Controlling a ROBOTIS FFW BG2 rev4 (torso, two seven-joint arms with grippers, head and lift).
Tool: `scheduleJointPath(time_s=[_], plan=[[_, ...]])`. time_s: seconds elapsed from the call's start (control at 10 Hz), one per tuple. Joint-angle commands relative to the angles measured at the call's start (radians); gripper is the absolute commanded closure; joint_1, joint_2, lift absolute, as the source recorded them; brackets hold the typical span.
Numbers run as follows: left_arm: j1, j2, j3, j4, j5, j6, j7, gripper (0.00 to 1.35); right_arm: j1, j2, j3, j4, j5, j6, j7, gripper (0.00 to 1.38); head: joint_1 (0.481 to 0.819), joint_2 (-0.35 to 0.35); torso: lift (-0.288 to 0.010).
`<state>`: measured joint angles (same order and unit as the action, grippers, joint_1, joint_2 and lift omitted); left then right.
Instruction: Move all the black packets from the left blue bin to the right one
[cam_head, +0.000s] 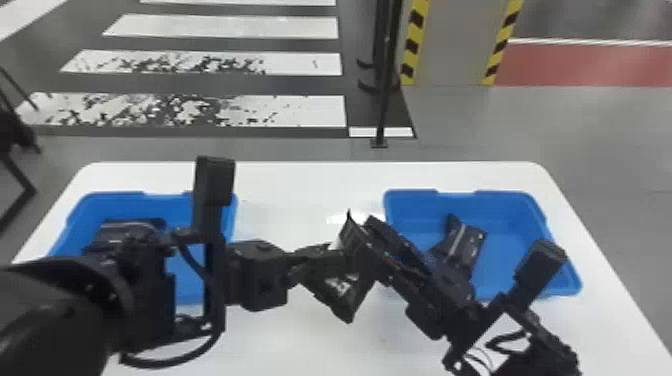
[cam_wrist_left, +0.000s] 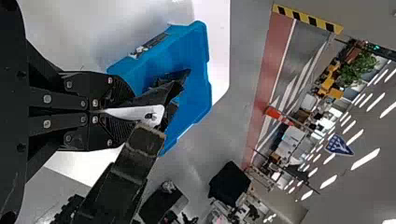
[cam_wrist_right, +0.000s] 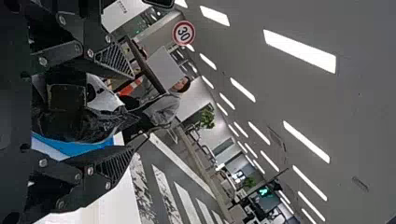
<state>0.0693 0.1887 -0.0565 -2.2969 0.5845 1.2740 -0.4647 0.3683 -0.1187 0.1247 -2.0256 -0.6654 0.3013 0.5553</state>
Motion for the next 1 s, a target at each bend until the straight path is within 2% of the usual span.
scheduleJointPath(time_s=[0.0,0.4,0.5,0.6,0.7,0.9], plan=[[-0.001,0.0,-0.007,-0.002,0.008,-0.003,0.0,1.21,-0.005,0.001,0.001,0.009,-0.005,-0.019,0.0,1.29,0.695,-0.02,-0.138],[0.007,-0.002,-0.001,0.001,0.01,-0.027,0.0,1.21,-0.005,0.001,0.001,0.012,-0.015,-0.019,0.002,1.28,0.695,-0.032,-0.138],[0.024,-0.005,0.009,0.001,0.038,-0.044,0.006,0.9,-0.01,0.001,-0.001,0.012,-0.019,-0.019,0.002,1.28,0.695,-0.031,-0.138],[0.046,-0.011,0.031,0.001,0.042,-0.047,0.008,0.43,-0.022,-0.001,-0.015,0.022,-0.019,-0.019,0.002,1.28,0.695,-0.03,-0.138],[0.08,-0.014,0.052,0.001,0.046,-0.052,0.005,0.11,-0.042,-0.004,-0.033,0.034,-0.021,-0.019,0.0,1.28,0.695,-0.031,-0.138],[0.174,-0.028,0.11,-0.043,0.058,-0.148,-0.015,0.15,-0.111,-0.016,-0.071,0.088,-0.013,-0.019,0.0,1.28,0.695,-0.037,-0.138]])
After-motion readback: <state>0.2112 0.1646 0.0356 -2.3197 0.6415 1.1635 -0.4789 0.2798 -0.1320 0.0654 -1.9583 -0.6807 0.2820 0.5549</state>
